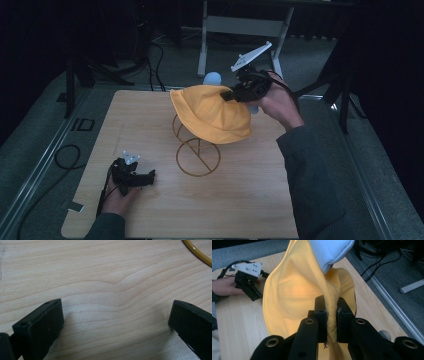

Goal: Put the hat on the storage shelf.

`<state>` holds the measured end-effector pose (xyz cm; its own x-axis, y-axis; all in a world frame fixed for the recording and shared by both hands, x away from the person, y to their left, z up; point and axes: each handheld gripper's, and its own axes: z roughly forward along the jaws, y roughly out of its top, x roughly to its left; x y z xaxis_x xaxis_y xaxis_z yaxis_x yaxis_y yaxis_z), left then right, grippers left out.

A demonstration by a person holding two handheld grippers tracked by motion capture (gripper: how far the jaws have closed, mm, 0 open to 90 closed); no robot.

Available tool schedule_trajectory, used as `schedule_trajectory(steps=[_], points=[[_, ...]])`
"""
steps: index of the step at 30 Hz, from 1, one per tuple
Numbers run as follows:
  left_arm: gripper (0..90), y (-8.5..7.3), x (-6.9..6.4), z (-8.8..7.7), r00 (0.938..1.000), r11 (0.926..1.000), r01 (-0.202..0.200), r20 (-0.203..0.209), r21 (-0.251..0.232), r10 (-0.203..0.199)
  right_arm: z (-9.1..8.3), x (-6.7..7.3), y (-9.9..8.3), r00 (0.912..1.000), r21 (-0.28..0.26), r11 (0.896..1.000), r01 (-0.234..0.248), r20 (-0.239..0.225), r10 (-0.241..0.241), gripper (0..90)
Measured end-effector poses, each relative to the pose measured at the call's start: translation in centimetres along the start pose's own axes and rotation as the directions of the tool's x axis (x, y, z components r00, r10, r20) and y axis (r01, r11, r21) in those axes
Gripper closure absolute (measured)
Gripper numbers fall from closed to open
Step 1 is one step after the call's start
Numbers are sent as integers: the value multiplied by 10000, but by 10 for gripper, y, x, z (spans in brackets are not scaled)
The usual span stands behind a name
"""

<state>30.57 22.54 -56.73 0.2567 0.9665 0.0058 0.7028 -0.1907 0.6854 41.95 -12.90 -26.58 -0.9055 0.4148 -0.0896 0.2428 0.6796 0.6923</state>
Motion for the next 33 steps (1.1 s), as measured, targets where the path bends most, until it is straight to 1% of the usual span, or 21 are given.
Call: schedule_trajectory(steps=[3, 7, 8, 9, 20, 23, 25, 27, 33], points=[[2, 0, 0, 0, 10000, 10000, 2, -2, -4, -2, 7, 2, 6, 9999, 185, 9998, 93, 61, -94, 823], [2, 0, 0, 0, 10000, 10000, -8, -3, -5, 8, 18, 4, 14, 9999, 253, 9996, 127, 33, -127, 821], [2, 0, 0, 0, 10000, 10000, -8, -3, -5, 8, 18, 4, 14, 9999, 253, 9996, 127, 33, -127, 821], [2, 0, 0, 0, 10000, 10000, -17, -10, -8, 17, 23, 6, 18, 9999, 298, 9994, 147, 32, -148, 820], [2, 0, 0, 0, 10000, 10000, -34, -9, 8, 34, 40, 19, 35, 9988, 594, 9970, 491, 30, -494, 814], [2, 0, 0, 0, 10000, 10000, -12, -11, -12, 12, 46, 23, 39, 9979, 829, 9945, 640, 74, -649, 807], [2, 0, 0, 0, 10000, 10000, -10, -13, -14, 10, 47, 24, 40, 9975, 879, 9938, 682, 100, -693, 805], [2, 0, 0, 0, 10000, 10000, -8, -10, -12, 8, 53, 28, 43, 9969, 1131, 9907, 757, 140, -778, 800], [2, 0, 0, 0, 10000, 10000, -11, -11, -13, 11, 64, 30, 44, 9953, 1533, 9846, 843, 351, -907, 785]])
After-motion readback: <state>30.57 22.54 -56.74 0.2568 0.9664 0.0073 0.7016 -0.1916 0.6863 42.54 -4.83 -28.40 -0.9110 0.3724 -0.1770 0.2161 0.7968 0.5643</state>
